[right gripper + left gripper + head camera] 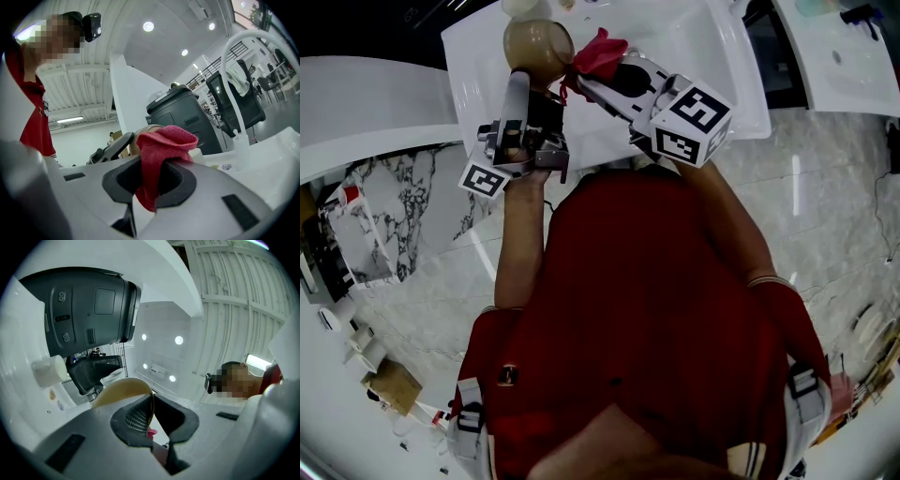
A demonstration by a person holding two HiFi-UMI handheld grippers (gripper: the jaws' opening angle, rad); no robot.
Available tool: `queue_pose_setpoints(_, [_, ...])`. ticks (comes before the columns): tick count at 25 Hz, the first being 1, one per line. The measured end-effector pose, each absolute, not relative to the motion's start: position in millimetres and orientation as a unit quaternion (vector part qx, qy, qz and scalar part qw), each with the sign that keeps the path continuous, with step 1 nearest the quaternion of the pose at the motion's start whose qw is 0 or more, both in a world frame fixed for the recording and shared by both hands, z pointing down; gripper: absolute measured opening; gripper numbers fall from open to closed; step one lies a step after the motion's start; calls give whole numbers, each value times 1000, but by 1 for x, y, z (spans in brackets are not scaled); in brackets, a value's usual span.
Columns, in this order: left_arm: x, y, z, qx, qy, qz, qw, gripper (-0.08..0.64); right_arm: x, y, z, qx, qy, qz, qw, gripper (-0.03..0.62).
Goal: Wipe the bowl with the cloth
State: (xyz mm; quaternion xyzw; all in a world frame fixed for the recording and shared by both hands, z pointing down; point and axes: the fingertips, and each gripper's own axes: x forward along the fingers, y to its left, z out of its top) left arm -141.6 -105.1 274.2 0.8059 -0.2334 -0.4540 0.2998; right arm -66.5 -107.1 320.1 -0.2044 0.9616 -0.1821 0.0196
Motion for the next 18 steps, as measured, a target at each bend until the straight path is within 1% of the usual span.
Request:
queue_pose_setpoints(14, [-139,-116,295,812,-317,-387,300,21,-87,-87,318,-168,971,-169,4,55])
queue_pose_setpoints(18, [-137,-116,302,823,-331,-355,296,21,-94,-82,317,-158,976,-146,-13,55])
